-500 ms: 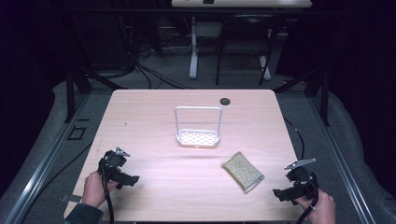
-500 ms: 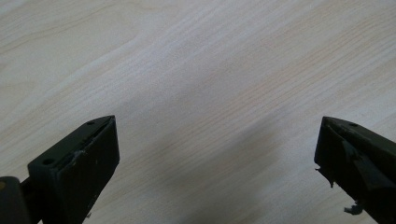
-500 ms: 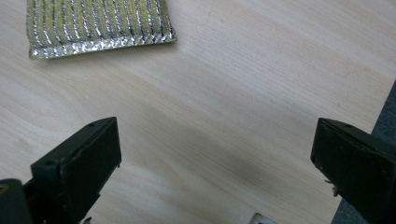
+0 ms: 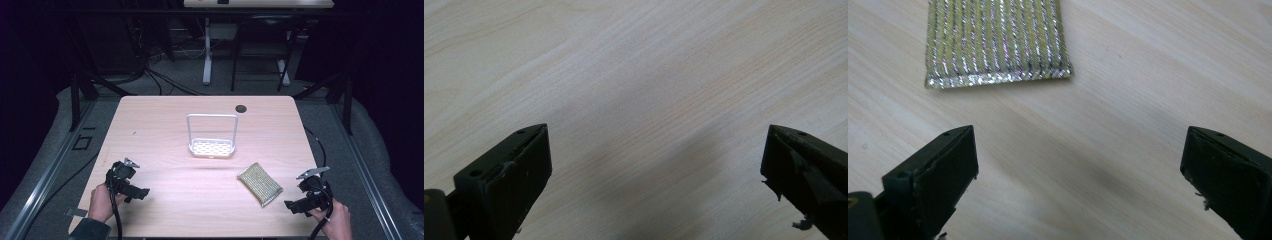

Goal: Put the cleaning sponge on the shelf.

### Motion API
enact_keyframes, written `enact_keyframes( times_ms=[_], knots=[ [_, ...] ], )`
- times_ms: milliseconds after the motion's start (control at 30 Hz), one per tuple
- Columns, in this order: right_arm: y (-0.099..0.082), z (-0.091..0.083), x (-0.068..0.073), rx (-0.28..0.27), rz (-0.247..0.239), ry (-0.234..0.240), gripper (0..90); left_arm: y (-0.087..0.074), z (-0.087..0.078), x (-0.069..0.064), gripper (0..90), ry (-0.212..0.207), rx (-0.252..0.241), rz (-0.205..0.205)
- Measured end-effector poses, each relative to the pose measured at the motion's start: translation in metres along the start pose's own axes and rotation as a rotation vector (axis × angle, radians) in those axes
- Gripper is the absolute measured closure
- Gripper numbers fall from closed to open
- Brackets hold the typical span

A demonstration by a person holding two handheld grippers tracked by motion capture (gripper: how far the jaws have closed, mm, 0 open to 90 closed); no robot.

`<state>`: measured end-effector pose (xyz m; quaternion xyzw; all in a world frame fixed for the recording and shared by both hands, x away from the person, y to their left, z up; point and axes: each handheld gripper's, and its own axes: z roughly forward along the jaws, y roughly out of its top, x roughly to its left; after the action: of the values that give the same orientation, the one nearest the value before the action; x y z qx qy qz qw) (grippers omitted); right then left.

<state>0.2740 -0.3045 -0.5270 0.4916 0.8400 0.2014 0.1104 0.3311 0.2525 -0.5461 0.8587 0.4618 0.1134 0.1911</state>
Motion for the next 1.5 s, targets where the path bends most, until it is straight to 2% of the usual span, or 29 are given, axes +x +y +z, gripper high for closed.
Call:
enact_keyframes(
  times_ms=[333,367,500,533,567,733,800,1000,1200,1400,1500],
  knots=[
    [0.026,0.014,0.015,0.018,-0.054,0.039,0.0,0.001,0.001,-0.001,0.0,-0.004,0.005,0.006],
    [0.032,0.017,0.019,0.002,-0.056,0.052,0.0,0.001,0.001,-0.001,0.0,-0.006,0.006,0.007],
    [0.042,0.023,0.024,0.002,-0.079,0.057,0.0,0.001,0.001,-0.001,0.0,-0.005,0.009,0.009],
    [0.045,0.025,0.027,0.009,-0.070,0.061,0.0,0.001,0.001,-0.001,0.0,-0.005,0.009,0.009],
    [0.048,0.027,0.028,0.012,-0.089,0.060,0.0,0.001,0.002,-0.001,0.0,-0.006,0.008,0.007],
    [0.060,0.037,0.036,0.029,-0.108,0.066,0.0,0.001,0.002,-0.001,0.0,-0.006,0.010,0.007],
    [0.067,0.047,0.039,0.052,-0.127,0.072,0.0,0.001,0.002,-0.001,0.0,-0.006,0.009,0.007],
    [0.073,0.057,0.038,0.078,-0.131,0.065,0.0,0.001,0.002,-0.002,0.0,-0.008,0.014,0.012],
    [0.077,0.064,0.040,0.099,-0.143,0.076,4.3,0.001,0.002,-0.002,0.0,-0.011,0.012,0.007],
    [0.078,0.064,0.043,0.103,-0.134,0.074,7.5,0.001,0.002,-0.002,0.0,-0.008,0.012,0.011],
    [0.078,0.066,0.045,0.110,-0.155,0.064,6.7,0.001,0.002,-0.002,0.0,-0.009,0.013,0.011]
  ],
)
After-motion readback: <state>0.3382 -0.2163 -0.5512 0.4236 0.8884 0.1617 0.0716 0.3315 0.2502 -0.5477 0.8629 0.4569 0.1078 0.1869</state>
